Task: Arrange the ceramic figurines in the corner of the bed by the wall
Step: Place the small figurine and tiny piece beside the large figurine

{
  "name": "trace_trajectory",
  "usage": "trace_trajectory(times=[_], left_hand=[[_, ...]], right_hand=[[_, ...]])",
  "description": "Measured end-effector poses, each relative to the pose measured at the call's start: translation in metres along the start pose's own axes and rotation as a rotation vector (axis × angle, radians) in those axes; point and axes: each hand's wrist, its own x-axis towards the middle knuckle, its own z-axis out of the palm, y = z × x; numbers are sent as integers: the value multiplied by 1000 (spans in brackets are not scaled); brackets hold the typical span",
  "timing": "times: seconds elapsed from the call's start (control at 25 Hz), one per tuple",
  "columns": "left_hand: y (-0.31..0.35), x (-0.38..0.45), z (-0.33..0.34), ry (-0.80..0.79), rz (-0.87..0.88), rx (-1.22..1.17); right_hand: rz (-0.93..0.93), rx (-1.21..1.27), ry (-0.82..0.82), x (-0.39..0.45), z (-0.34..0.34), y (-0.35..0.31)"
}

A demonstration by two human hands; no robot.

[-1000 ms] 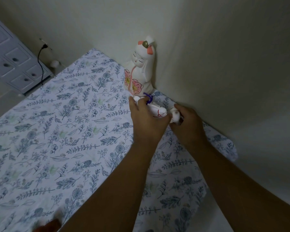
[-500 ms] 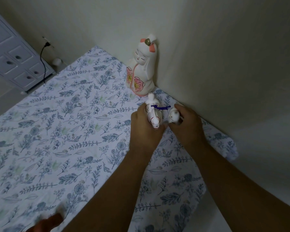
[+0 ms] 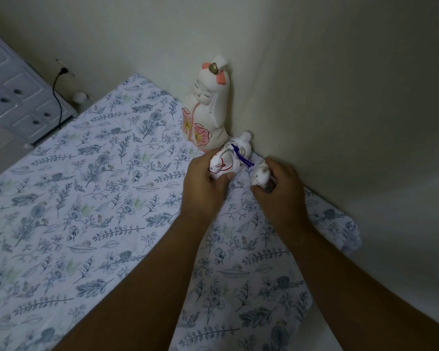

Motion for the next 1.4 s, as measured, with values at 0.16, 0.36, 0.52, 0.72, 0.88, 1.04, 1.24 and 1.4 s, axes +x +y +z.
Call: trace_trajectory(times=[0.16,0.36,0.52,0.72,0.88,1.04,1.24,1.4], left_hand=[[4,-1,4,46,-56,-94],[4,-5,2,67,1,-92],[2,-4,2,68,-40,-118],[1,-2,1,49,-45,-126],[1,-2,-1,37,-47,-156],[-1,-2,0,35,-39,-135],[0,-5,2,41,-43,-124],[-1,-4,3,34,-56,-109]], right_hand=[[-13,3,14,0,14,-8],[30,59,41,-2,25,-11],[32,60,80,-4,28,-11],[79,88,114,-5,30,-18],[16,112,64,-7,27,-17],[34,78,93,-7,26,-9],[66,45,79,-5,23,-7],[76,60,55,-4,22,-5]])
